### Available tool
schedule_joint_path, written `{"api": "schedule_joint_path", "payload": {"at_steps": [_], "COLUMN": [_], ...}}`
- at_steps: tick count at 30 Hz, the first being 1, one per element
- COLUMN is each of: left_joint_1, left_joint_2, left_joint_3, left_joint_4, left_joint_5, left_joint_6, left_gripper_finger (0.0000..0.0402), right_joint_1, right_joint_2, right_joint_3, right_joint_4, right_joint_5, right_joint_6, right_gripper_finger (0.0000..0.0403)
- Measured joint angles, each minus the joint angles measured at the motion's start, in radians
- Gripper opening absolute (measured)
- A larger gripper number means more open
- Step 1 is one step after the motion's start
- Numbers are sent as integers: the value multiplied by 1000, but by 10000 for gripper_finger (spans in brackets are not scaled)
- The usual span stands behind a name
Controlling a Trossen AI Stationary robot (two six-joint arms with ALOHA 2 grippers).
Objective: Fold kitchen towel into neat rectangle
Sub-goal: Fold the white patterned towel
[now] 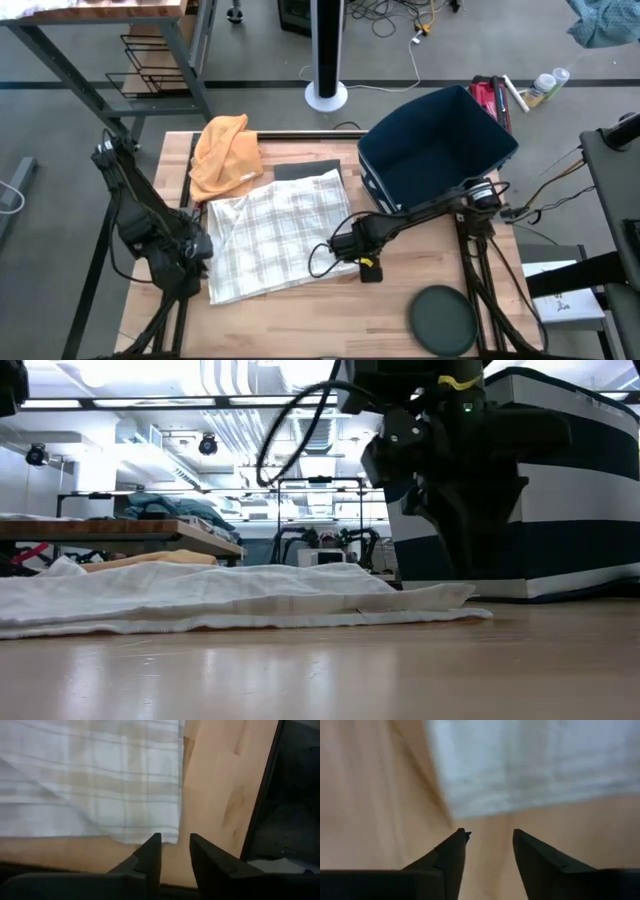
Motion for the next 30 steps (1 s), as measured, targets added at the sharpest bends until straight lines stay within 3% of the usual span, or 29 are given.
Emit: {"api": "schedule_joint_path", "payload": {"at_steps": [3,7,12,18,30], "left_joint_1": [0,1,8,21,135], "left_joint_2": [1,-1,14,68,297], "left_joint_3": [44,17,-134,-301,-351], "left_joint_4": [-64,-22,217,543,756], "left_joint_5": [-89,-178,-214,-235,-276], "left_joint_6": [3,40,68,115,220], "left_gripper_finger": [117,125,114,102,142], "right_joint_1": [-1,4,13,25,28], "right_joint_2": [-27,-37,-4,5,-40], "right_joint_3": [0,-22,-112,-152,-161], "right_joint_4": [17,166,360,320,371], "right_joint_5": [22,22,17,5,46], "right_joint_6": [10,40,47,69,75], "right_gripper_finger": [179,182,173,162,158]}}
